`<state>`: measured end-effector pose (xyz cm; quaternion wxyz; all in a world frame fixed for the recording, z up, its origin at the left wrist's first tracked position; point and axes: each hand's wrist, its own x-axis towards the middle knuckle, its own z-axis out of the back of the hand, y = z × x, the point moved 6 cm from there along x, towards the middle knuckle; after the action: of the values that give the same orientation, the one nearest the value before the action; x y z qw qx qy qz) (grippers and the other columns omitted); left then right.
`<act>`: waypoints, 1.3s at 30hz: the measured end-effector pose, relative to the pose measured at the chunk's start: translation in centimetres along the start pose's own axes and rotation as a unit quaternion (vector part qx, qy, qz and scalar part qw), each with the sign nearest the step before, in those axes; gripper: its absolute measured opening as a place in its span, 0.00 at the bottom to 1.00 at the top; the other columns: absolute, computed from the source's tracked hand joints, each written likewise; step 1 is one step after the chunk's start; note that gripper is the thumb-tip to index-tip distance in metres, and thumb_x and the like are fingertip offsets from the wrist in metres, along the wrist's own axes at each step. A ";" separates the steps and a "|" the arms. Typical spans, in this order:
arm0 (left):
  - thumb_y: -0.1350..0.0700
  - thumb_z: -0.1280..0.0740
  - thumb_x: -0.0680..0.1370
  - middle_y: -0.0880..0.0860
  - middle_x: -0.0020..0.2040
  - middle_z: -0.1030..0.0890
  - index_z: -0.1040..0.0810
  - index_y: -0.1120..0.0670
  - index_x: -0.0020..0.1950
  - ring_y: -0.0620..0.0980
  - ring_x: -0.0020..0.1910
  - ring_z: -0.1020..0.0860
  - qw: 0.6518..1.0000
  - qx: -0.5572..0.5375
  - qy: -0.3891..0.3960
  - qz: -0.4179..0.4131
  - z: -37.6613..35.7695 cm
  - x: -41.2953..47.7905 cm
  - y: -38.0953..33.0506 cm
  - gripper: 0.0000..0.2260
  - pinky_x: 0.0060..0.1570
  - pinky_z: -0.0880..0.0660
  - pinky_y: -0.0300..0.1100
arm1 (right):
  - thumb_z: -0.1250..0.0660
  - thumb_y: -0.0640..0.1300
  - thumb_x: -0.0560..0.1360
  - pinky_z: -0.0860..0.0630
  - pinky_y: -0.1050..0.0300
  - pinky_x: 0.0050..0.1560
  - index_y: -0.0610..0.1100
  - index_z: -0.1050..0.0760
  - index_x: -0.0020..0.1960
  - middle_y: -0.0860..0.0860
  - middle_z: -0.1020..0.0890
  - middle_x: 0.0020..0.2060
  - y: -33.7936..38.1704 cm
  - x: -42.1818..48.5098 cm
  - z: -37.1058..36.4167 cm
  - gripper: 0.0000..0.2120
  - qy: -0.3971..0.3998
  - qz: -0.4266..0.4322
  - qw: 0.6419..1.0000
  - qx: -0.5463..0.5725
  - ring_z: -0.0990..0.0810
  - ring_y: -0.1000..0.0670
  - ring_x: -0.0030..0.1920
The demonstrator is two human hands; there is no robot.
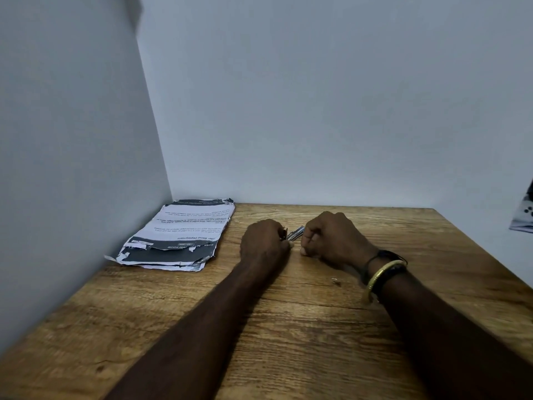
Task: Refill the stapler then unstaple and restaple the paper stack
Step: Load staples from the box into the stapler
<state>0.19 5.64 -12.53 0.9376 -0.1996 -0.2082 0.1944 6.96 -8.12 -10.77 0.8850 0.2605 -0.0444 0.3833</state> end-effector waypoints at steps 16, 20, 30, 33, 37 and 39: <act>0.51 0.27 0.75 0.54 0.53 0.14 0.15 0.53 0.53 0.56 0.56 0.18 1.000 0.000 0.028 0.002 0.1 0.3 0.3 0.10 0.54 0.23 0.46 | 0.27 0.50 0.75 0.19 0.51 0.49 0.54 0.13 0.50 0.55 0.12 0.48 0.4 0.2 -1.4 0.06 0.018 0.039 0.998 -0.037 0.16 0.50 0.50; 0.51 0.27 0.75 0.54 0.52 0.14 0.15 0.53 0.52 0.56 0.55 0.18 1.000 0.000 0.029 0.004 0.1 0.3 0.2 0.09 0.54 0.22 0.46 | 0.27 0.49 0.75 0.19 0.49 0.49 0.53 0.13 0.49 0.53 0.13 0.48 0.6 0.3 -1.9 0.05 0.026 0.039 0.997 -0.057 0.17 0.48 0.50; 0.51 0.26 0.74 0.53 0.52 0.14 0.15 0.53 0.52 0.55 0.55 0.18 1.000 -0.008 0.025 0.003 0.1 0.2 0.2 0.09 0.54 0.23 0.45 | 0.25 0.38 0.68 0.20 0.56 0.42 0.47 0.14 0.37 0.55 0.14 0.33 -0.2 0.4 0.1 0.05 -0.021 0.035 0.998 0.053 0.17 0.56 0.38; 0.51 0.26 0.74 0.54 0.52 0.14 0.15 0.52 0.53 0.55 0.55 0.18 1.000 -0.007 0.025 0.003 0.0 0.2 0.1 0.10 0.54 0.23 0.45 | 0.24 0.37 0.68 0.21 0.59 0.40 0.50 0.15 0.42 0.53 0.14 0.33 -1.0 0.3 0.1 0.08 -0.024 0.018 0.996 0.082 0.18 0.58 0.36; 0.51 0.26 0.74 0.54 0.51 0.14 0.15 0.52 0.52 0.55 0.53 0.18 1.000 -0.010 0.022 -0.001 0.0 0.1 0.1 0.09 0.52 0.23 0.45 | 0.25 0.40 0.74 0.26 0.60 0.43 0.48 0.13 0.51 0.58 0.17 0.35 -1.5 0.4 0.2 0.07 -0.032 0.024 0.996 0.079 0.20 0.58 0.38; 0.51 0.26 0.74 0.54 0.51 0.14 0.15 0.52 0.52 0.55 0.53 0.18 1.000 -0.009 0.022 0.001 0.1 0.0 0.1 0.09 0.53 0.23 0.45 | 0.25 0.40 0.75 0.22 0.58 0.43 0.47 0.12 0.47 0.58 0.17 0.34 -1.4 0.3 0.6 0.05 -0.045 0.023 0.995 0.088 0.18 0.56 0.39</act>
<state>0.16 5.78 -12.52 0.9400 -0.2122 -0.1893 0.1887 8.25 -9.03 -10.81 0.8468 0.3534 -0.0564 0.3934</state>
